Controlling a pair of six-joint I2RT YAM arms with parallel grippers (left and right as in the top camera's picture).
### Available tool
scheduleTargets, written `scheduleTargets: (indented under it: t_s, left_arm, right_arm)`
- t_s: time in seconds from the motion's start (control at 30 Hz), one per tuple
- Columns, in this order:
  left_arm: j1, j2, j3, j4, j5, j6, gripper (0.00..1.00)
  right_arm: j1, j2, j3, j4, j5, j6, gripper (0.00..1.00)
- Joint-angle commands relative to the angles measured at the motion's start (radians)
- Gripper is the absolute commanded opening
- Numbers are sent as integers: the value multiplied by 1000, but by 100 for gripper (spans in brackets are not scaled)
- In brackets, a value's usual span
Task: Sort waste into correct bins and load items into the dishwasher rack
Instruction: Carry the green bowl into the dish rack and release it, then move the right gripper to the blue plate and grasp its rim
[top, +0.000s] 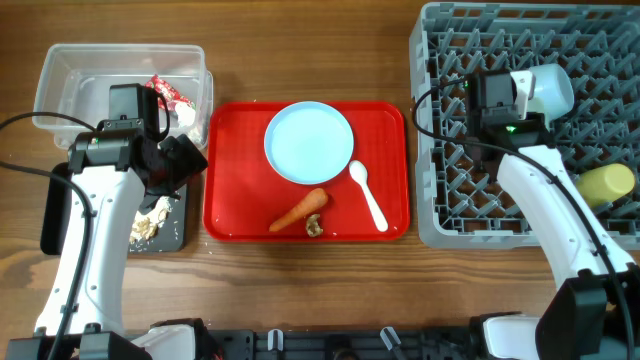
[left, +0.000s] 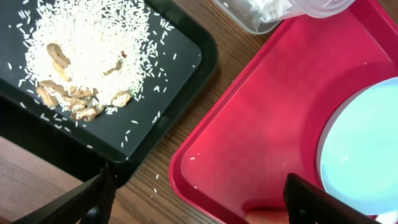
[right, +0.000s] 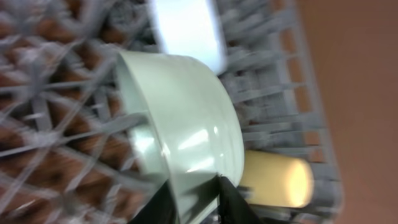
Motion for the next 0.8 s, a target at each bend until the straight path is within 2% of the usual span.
scheduleTargets:
  t_s: [0.0,0.07,0.23,0.33,0.43,0.5,0.6,0.77]
  left_arm:
    - [8,-17,5,-1,9,-5,88]
    - [8,-17,5,-2,9,-6,88]
    - [8,-17,5,-1,9,-6,88]
    - [7,-17,5,-6,9,-5,88]
    - [8,-17,5,-8,9,-6,91]
    - [7,-17,5,-8,9,-5,97]
    - [7,-17,5,-10,9,-5,100]
    - [7,-17,5,-9,10,-6,100]
  right_arm:
    - [2,15,-11,-33,-163,2,48]
    - [2,13,-10,-36,-186,2,61]
    - [2,-40,5,-71,-235,1,72]
    - [2,-108,60,-105,-406,-35,84]
    - [7,-163,111,-93,-639,-86,81]
    - [26,-180,138,-77,-791,-80,80]
    - [80,-169,142,-34,-919,-53,77]
    - [254,-40,142,53,-927,33,76]
